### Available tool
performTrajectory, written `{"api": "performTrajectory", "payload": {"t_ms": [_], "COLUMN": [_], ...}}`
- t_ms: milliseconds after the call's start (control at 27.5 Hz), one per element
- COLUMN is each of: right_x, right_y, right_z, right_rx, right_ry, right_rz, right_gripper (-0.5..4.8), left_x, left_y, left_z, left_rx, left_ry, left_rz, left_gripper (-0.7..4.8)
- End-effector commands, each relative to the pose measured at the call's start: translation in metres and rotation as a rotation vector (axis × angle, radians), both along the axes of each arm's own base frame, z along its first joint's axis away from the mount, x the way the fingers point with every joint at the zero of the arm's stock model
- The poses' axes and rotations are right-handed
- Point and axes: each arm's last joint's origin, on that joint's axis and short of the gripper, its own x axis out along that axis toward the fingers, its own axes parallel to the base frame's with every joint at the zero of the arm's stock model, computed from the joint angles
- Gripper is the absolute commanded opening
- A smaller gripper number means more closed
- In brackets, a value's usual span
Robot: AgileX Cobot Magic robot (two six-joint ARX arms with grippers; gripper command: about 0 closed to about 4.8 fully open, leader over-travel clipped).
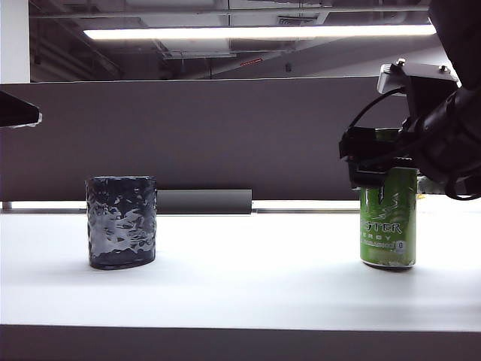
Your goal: Pick up the metal can, pour some water into the cup, then place the can back on the table.
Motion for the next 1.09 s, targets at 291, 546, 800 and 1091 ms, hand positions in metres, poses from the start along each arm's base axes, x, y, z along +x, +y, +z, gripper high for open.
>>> {"api": "performTrajectory", "payload": {"t_ms": [291, 546, 800, 1091], "right_x": [0.0005, 0.0005, 0.0005, 0.0005], "right_y": [0.0006, 0.0006, 0.0006, 0.0008], "right_z": [0.0023, 0.0023, 0.0024, 0.0025], "right_rx": [0.014, 0.014, 0.014, 0.015], "right_ry": [-0.016, -0.016, -0.017, -0.016], "right_rz": [0.003, 0.003, 0.004, 0.007], "right_gripper": [3.31, 3.31, 2.38, 2.38], "left_x": [0.0, 0.0, 0.0, 0.0], "left_y": [0.0, 0.0, 0.0, 0.0], "left_z": [0.0016, 0.0016, 0.0017, 0.0016], "left_rx": [-0.009, -0.009, -0.009, -0.009], "left_ry": [-0.011, -0.011, -0.011, -0.011], "left_rz": [0.0, 0.0, 0.0, 0.0], "left_gripper": [-0.05, -0.05, -0.05, -0.05]}}
